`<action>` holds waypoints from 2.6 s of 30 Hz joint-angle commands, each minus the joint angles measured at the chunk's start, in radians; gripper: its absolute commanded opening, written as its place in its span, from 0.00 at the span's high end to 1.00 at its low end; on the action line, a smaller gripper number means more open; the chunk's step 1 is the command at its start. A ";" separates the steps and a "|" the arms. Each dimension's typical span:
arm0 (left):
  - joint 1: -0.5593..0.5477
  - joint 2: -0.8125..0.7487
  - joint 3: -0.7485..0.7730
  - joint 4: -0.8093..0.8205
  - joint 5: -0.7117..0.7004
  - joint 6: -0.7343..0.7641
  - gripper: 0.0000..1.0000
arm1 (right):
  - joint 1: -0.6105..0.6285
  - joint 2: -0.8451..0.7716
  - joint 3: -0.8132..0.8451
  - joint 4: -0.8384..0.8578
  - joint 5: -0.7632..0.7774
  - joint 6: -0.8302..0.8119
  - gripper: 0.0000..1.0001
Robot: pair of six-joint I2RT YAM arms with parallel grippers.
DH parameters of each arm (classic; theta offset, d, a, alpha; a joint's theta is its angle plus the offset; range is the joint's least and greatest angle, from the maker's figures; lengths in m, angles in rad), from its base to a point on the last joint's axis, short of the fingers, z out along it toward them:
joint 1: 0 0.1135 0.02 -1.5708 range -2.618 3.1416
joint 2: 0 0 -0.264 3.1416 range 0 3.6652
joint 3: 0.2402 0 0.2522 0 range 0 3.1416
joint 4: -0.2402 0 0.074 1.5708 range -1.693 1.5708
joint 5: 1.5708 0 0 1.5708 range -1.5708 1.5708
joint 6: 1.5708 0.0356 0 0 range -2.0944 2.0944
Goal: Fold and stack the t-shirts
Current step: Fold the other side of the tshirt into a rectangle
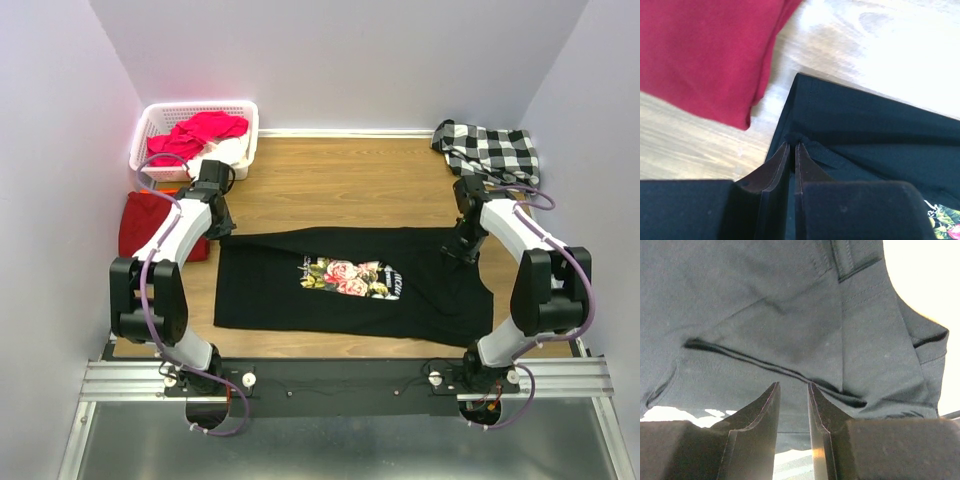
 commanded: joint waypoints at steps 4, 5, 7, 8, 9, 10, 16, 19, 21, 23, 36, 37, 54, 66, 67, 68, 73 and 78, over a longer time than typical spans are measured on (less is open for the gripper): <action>0.005 -0.050 -0.090 -0.058 -0.090 -0.011 0.75 | -0.001 0.042 -0.008 0.057 0.010 -0.025 0.63; 0.005 -0.050 -0.114 -0.058 -0.095 -0.011 0.74 | -0.002 0.048 -0.014 0.060 0.006 -0.025 0.63; 0.005 -0.052 -0.139 -0.067 -0.099 -0.011 0.62 | -0.001 0.059 -0.017 0.068 -0.008 -0.025 0.63; 0.005 -0.055 -0.160 -0.072 -0.099 -0.015 0.53 | -0.002 0.063 -0.016 0.069 -0.011 -0.026 0.63; 0.003 -0.071 -0.167 -0.072 -0.076 -0.015 0.47 | -0.001 0.065 -0.014 0.072 -0.014 -0.025 0.63; 0.002 -0.082 -0.170 -0.079 -0.069 -0.021 0.30 | -0.001 0.068 -0.013 0.072 -0.014 -0.026 0.63; 0.000 -0.141 -0.058 -0.098 -0.059 -0.048 0.20 | -0.001 0.091 0.012 0.077 -0.002 -0.037 0.63; -0.001 -0.133 -0.033 -0.061 -0.047 -0.046 0.20 | -0.002 0.105 0.045 0.082 0.010 -0.041 0.63; -0.005 -0.121 -0.022 -0.030 -0.024 -0.032 0.20 | -0.002 0.117 0.064 0.086 0.026 -0.041 0.63; -0.008 -0.110 -0.012 0.007 -0.009 -0.025 0.20 | -0.001 0.131 0.095 0.089 0.035 -0.048 0.63; -0.080 0.164 0.074 0.129 0.093 0.009 0.23 | -0.002 0.304 0.231 0.128 0.085 -0.074 0.63; -0.092 0.178 0.073 0.132 0.091 0.011 0.24 | -0.001 0.312 0.240 0.129 0.089 -0.075 0.63; -0.107 0.381 0.117 0.113 0.024 -0.002 0.25 | -0.054 0.507 0.345 0.132 0.099 -0.097 0.63; -0.106 0.667 0.553 0.019 0.027 0.018 0.25 | -0.153 0.688 0.594 0.115 0.104 -0.150 0.63; -0.106 0.684 0.586 0.010 0.030 0.024 0.25 | -0.154 0.723 0.621 0.102 0.113 -0.156 0.63; -0.106 0.701 0.655 0.005 0.030 0.029 0.25 | -0.154 0.738 0.675 0.097 0.118 -0.157 0.63; -0.106 0.761 0.787 -0.024 0.031 0.052 0.25 | -0.154 0.778 0.785 0.066 0.125 -0.167 0.64; -0.106 0.656 0.739 0.005 0.024 0.074 0.25 | -0.153 0.697 0.800 0.066 0.135 -0.176 0.64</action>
